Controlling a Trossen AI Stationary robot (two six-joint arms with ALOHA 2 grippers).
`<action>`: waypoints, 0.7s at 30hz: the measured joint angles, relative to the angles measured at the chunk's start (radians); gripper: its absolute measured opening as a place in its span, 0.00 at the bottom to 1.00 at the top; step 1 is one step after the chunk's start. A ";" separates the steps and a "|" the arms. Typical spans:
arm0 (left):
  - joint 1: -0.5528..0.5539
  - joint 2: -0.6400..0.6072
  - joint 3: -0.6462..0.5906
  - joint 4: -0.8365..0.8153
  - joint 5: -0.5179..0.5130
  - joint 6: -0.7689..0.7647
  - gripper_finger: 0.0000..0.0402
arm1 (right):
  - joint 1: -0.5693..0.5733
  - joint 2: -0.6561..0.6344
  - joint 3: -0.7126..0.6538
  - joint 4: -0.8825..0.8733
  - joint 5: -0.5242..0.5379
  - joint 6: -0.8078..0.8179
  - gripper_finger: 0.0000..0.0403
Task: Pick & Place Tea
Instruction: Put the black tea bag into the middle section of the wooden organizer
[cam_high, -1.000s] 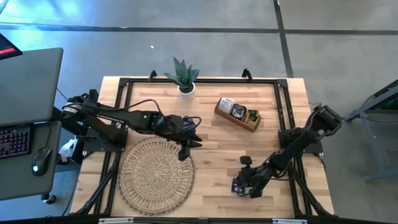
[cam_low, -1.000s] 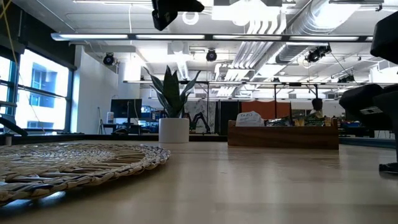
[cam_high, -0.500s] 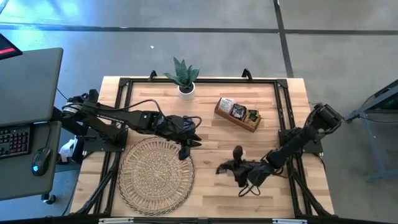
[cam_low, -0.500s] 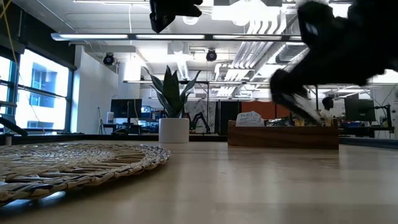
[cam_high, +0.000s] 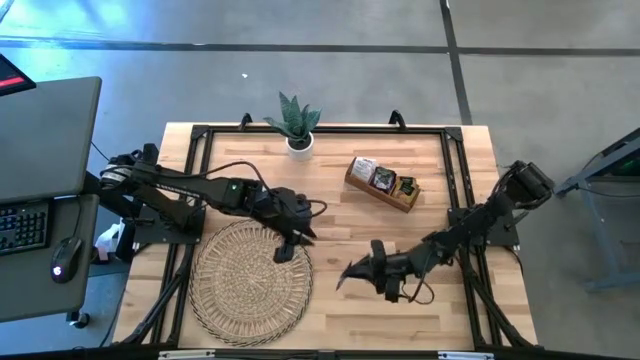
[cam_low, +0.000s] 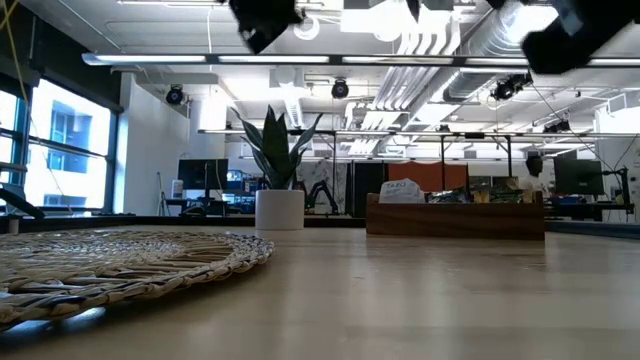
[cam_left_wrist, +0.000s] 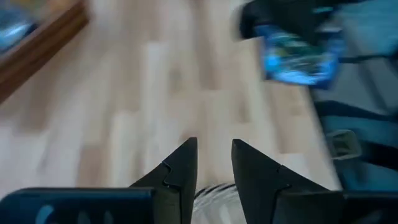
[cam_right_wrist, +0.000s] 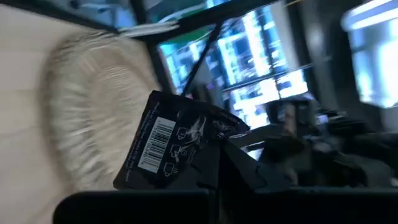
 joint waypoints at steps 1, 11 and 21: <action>0.000 0.000 0.000 0.030 0.048 0.019 0.25 | -0.015 -0.009 0.000 0.017 -0.023 -0.014 0.01; -0.001 0.020 -0.001 0.241 0.371 0.219 0.25 | -0.160 -0.035 0.001 0.217 -0.444 -0.117 0.01; -0.001 0.096 -0.007 0.362 0.266 0.228 0.25 | -0.280 -0.035 0.012 0.224 -0.589 -0.138 0.01</action>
